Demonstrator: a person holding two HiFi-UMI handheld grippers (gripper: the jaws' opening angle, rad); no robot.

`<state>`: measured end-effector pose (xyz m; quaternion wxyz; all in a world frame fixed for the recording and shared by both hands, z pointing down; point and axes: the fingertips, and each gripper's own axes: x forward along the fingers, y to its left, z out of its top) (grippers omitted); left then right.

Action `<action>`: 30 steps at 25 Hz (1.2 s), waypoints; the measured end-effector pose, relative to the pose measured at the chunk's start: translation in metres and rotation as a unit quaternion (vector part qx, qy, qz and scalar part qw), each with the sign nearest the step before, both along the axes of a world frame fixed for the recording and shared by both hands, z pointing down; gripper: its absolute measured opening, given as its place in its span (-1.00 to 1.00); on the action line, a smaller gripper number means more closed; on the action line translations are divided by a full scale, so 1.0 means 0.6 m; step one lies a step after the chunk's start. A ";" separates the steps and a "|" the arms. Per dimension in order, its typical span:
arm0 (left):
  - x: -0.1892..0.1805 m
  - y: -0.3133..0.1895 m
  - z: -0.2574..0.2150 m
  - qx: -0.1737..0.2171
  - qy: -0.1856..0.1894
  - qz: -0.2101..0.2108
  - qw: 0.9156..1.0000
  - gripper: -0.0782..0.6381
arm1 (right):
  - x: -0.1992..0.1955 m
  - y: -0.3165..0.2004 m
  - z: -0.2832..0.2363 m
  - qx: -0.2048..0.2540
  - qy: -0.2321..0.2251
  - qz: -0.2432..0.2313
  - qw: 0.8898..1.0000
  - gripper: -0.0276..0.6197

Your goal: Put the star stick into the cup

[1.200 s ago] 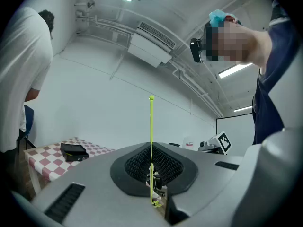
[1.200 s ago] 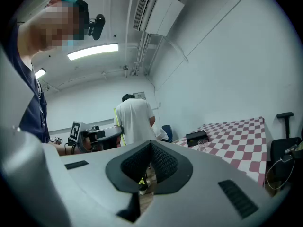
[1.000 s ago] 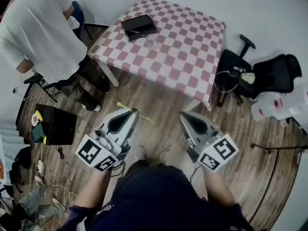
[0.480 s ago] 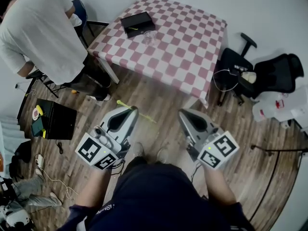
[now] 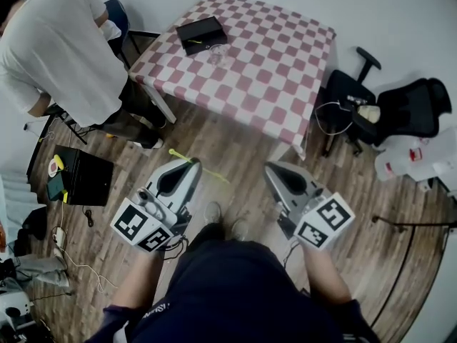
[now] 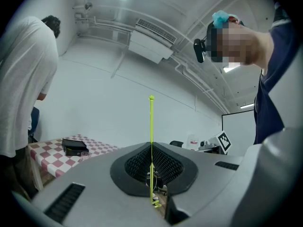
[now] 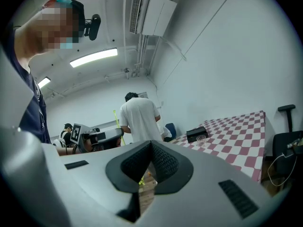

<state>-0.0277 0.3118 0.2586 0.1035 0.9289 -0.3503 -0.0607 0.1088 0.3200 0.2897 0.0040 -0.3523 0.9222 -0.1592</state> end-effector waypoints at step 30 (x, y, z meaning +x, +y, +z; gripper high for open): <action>-0.081 -0.459 0.068 -0.025 0.018 0.023 0.999 -0.70 | -0.076 -0.430 0.052 -0.036 0.023 0.020 0.999 -0.89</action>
